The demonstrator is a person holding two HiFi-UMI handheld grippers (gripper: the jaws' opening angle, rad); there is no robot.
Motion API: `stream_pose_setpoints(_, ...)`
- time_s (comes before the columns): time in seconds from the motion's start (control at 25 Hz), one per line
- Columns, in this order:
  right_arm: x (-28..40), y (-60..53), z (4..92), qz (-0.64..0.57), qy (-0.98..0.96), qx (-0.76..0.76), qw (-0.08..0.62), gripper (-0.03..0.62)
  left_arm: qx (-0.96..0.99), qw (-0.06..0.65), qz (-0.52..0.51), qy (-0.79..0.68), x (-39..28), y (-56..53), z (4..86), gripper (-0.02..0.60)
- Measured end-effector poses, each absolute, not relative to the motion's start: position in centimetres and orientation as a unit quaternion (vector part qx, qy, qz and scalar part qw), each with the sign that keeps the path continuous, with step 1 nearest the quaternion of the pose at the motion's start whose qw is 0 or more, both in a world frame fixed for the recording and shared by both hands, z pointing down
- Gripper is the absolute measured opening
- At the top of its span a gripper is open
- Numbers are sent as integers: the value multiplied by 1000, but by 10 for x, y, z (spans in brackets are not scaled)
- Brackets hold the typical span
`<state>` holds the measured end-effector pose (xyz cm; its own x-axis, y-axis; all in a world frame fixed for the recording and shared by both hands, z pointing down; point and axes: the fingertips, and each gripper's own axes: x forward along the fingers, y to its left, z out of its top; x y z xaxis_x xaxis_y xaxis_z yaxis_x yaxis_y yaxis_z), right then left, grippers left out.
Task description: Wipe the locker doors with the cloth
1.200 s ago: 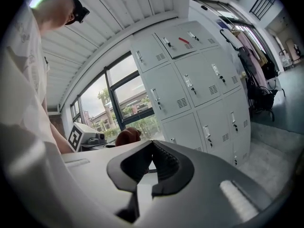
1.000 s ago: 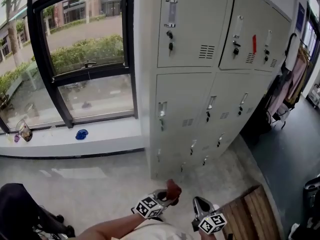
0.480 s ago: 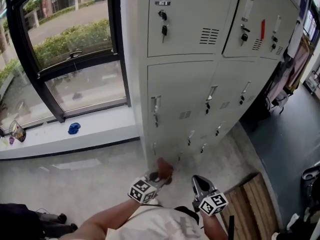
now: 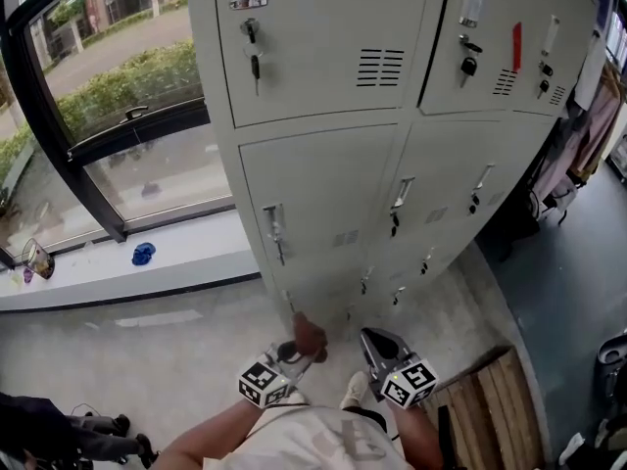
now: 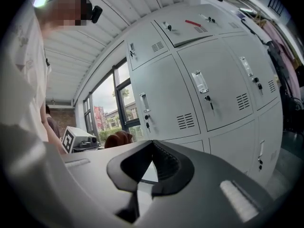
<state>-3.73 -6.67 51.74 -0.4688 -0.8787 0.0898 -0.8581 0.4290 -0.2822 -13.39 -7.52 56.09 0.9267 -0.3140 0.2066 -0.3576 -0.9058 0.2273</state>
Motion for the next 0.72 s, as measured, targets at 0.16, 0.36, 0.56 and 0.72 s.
stream_pose_setpoints(0.16, -14, -90, 512, -145, 869, -472, 28, 9, 967, 137, 69, -205, -102, -91, 546, 92)
stream_pose_setpoints(0.36, 20, -122, 501, -138, 890, -433, 27, 9, 962, 110, 48, -246, -62, -119, 524, 92)
stream_pose_setpoints(0.56, 43, -140, 488, -136, 907, -398, 35, 9, 943, 159, 6, -293, -44, -148, 511, 92)
stream_pose_setpoints(0.72, 45, -153, 477, -137, 914, -379, 44, 9, 932, 139, 26, -333, -56, -162, 500, 92)
